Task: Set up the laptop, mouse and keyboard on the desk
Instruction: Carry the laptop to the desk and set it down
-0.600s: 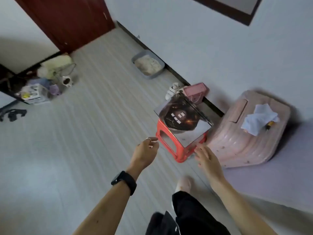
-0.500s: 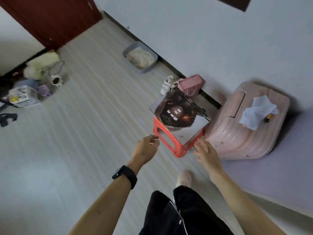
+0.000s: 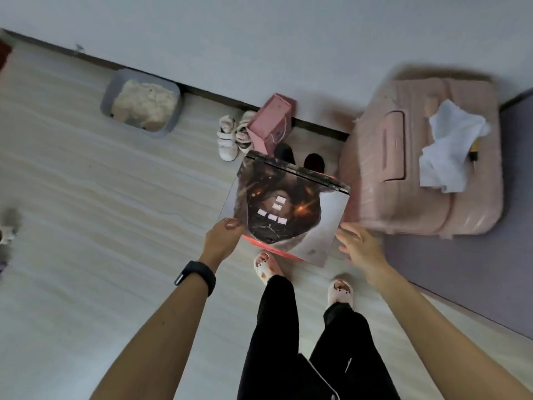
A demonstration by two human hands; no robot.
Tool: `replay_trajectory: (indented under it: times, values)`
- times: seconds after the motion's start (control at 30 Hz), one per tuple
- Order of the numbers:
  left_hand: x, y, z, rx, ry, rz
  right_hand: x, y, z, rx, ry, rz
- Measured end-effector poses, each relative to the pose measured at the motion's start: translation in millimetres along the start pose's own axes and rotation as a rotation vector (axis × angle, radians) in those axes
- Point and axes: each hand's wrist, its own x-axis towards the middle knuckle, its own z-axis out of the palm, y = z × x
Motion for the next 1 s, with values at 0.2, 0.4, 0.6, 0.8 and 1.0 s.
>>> replay_trajectory:
  times: [0.2,0.4,0.6,0.8,1.0]
  values:
    - [123,1,-6,0.155,0.01,0.062,79,21,31,-0.025,0.091,0.167]
    - [192,8,13,0.051,-0.082,0.012,135,36,41,0.088,0.215,0.222]
    - [232,12,14,-0.093,-0.152,0.007,159,43,41,0.203,0.237,0.227]
    - [237,9,11,-0.222,-0.204,-0.109,158,40,42,0.235,0.218,0.247]
    - [186,-2,-24,-0.313,-0.218,-0.175,110,12,42,0.182,0.237,0.166]
